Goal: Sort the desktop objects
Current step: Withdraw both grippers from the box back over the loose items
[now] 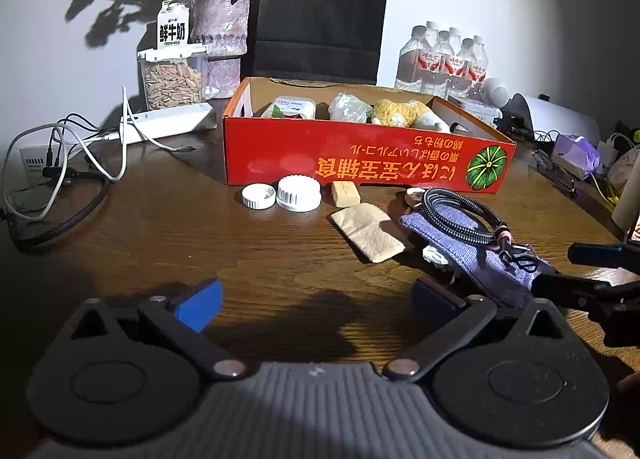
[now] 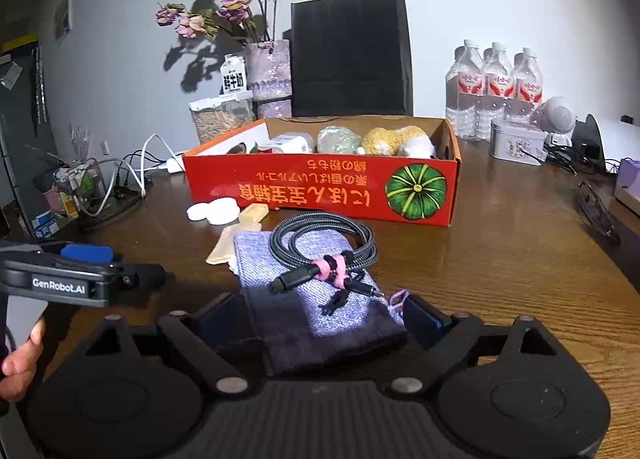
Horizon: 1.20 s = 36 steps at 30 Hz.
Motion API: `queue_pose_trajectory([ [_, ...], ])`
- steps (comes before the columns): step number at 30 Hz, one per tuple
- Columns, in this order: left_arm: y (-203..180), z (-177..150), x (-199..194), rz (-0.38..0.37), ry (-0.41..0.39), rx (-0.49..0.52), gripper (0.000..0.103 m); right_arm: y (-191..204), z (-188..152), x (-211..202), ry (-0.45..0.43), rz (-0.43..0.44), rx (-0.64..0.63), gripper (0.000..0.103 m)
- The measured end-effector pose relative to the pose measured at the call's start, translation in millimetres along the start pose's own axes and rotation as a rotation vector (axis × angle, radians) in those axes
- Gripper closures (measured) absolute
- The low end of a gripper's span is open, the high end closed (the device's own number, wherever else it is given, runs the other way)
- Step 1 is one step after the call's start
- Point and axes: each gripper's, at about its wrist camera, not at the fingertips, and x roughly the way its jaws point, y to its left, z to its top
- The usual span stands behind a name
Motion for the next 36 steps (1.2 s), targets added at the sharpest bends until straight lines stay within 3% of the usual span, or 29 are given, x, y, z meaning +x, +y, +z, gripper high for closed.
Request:
queue_pose_trajectory([
  [36, 3, 1, 17, -0.045, 0.05, -0.029, 0.0, -13, 4, 19, 0.059, -0.056, 0.03, 0.013],
])
